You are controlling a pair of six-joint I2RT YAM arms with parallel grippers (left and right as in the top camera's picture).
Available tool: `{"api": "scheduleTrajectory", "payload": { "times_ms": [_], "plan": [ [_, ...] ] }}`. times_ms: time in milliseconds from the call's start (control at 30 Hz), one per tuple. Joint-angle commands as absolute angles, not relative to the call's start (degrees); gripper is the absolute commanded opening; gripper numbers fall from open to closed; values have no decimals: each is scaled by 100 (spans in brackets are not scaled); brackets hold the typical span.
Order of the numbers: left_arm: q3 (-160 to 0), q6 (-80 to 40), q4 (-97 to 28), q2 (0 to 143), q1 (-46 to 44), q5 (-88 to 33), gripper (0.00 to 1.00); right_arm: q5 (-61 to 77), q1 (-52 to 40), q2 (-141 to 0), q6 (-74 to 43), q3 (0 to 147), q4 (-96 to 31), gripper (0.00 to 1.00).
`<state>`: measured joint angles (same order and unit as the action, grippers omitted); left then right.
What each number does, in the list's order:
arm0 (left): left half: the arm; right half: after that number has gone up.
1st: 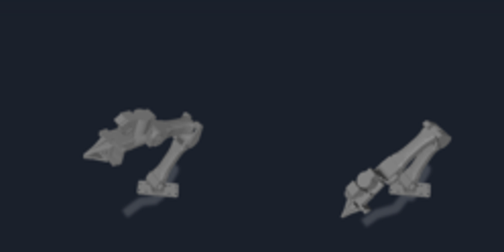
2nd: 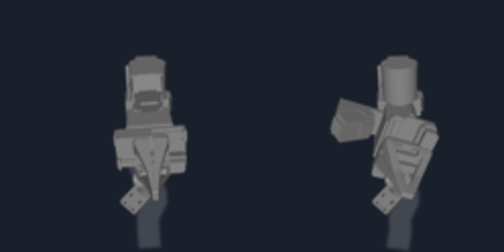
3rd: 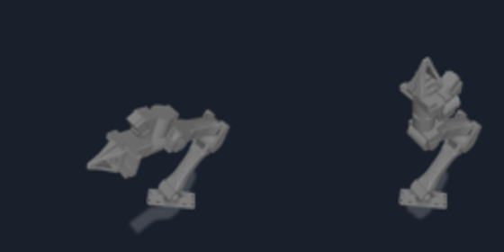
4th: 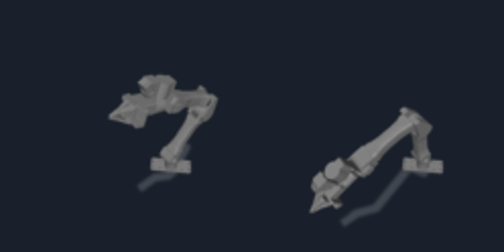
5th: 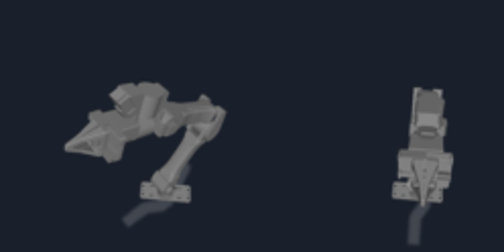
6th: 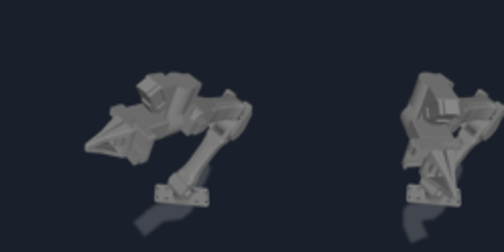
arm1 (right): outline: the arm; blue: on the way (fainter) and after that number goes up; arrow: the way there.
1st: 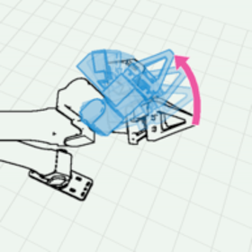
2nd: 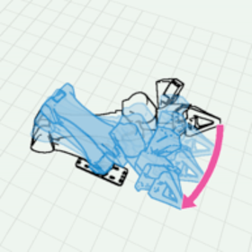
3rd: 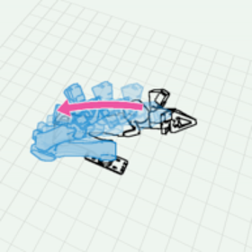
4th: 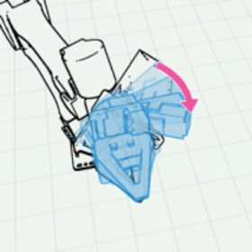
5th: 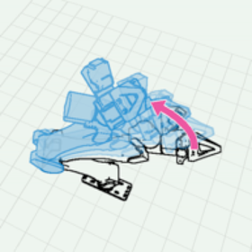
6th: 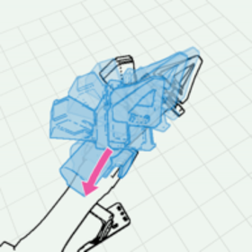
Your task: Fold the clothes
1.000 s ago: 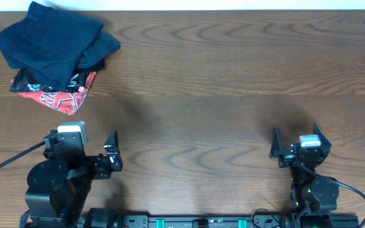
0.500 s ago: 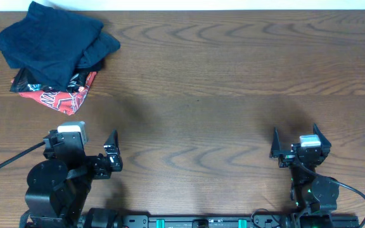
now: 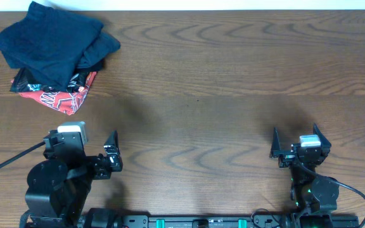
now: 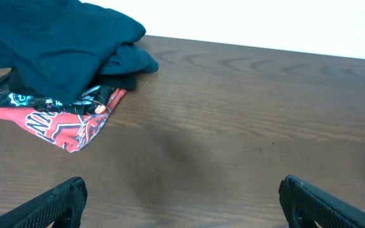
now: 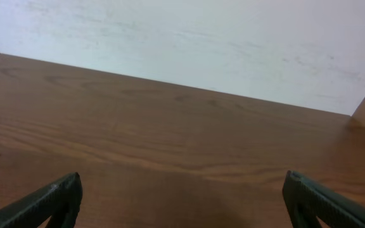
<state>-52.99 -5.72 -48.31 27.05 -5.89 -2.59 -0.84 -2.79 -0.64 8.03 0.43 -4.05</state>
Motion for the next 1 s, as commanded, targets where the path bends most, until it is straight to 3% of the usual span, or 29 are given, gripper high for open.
{"api": "scheduleTrajectory", "payload": {
  "times_ms": [0, 333, 967],
  "plan": [
    [-5258, -469, -5009, 2709, -550, -143, 98, -40, -263, -34, 882, 32, -427, 99],
    [-3863, -471, -4775, 1962, -209, 346, 98, -40, -263, -34, 882, 32, -427, 99],
    [-429, -471, -1020, 8, -198, 565, 98, -40, -263, -34, 882, 32, -427, 99]
  ]
}}
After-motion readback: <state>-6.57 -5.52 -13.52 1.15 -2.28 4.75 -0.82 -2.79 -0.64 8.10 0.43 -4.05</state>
